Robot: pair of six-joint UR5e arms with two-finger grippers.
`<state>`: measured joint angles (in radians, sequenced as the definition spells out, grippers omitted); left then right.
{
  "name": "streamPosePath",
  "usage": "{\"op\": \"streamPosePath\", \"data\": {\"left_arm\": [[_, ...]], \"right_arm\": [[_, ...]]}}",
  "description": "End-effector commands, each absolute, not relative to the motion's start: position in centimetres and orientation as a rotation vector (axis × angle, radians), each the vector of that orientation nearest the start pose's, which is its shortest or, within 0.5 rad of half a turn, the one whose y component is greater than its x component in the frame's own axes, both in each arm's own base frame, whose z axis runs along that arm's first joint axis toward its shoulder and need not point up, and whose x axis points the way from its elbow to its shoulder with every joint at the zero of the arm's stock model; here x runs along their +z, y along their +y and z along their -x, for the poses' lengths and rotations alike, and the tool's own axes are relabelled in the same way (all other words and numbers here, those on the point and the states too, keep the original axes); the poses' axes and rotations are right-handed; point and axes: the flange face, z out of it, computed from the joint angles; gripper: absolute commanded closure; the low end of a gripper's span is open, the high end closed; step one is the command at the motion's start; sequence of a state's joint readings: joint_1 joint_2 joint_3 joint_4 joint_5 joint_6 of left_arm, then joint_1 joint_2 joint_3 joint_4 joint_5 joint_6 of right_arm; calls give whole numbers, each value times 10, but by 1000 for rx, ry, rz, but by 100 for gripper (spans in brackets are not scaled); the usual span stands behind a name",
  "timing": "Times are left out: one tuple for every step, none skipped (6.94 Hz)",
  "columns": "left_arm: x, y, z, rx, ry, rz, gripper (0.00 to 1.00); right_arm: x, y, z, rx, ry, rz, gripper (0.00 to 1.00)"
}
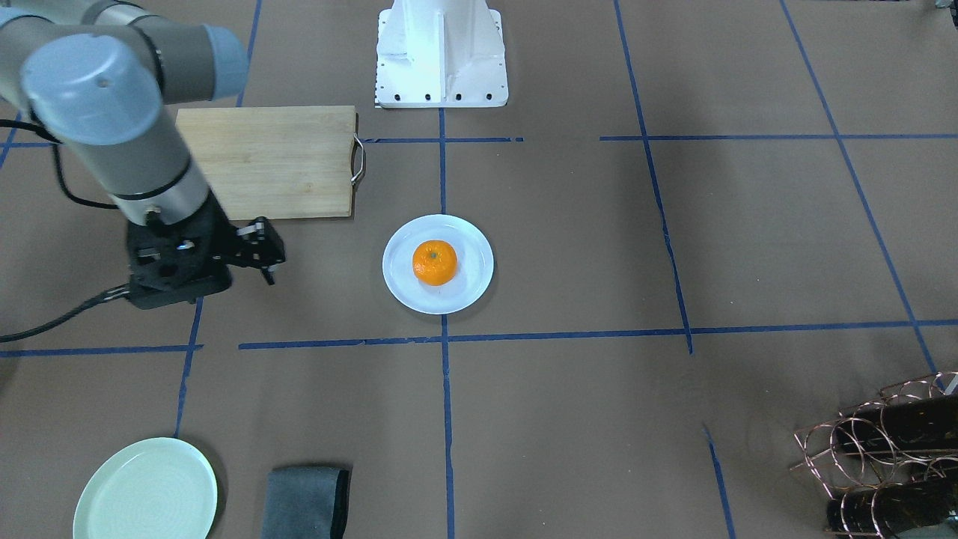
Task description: Pick orange to plate
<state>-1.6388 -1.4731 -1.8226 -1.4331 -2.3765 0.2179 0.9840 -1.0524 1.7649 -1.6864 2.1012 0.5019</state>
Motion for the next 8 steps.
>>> {"op": "streamPosePath", "data": {"left_arm": [[591, -440, 92, 147, 795, -133, 0], [591, -440, 92, 147, 797, -132, 0], [590, -440, 92, 147, 797, -133, 0], [589, -440, 92, 146, 798, -133, 0], [589, -439, 92, 146, 798, -133, 0], [589, -439, 92, 152, 795, -137, 0], [587, -439, 92, 156, 794, -141, 0], [584, -440, 93, 156, 793, -148, 0]], "right_arm": [[392, -577, 155, -382, -697, -254, 0], [438, -570, 94, -431, -656, -264, 0], [480, -554, 45, -438, -629, -247, 0], [538, -517, 5, -384, -617, -183, 0], [578, -479, -18, -339, -607, -120, 0], [611, -452, -41, -277, -607, -64, 0], [622, -436, -61, -222, -616, -51, 0], [631, -425, -61, -209, -621, -28, 0]]}}
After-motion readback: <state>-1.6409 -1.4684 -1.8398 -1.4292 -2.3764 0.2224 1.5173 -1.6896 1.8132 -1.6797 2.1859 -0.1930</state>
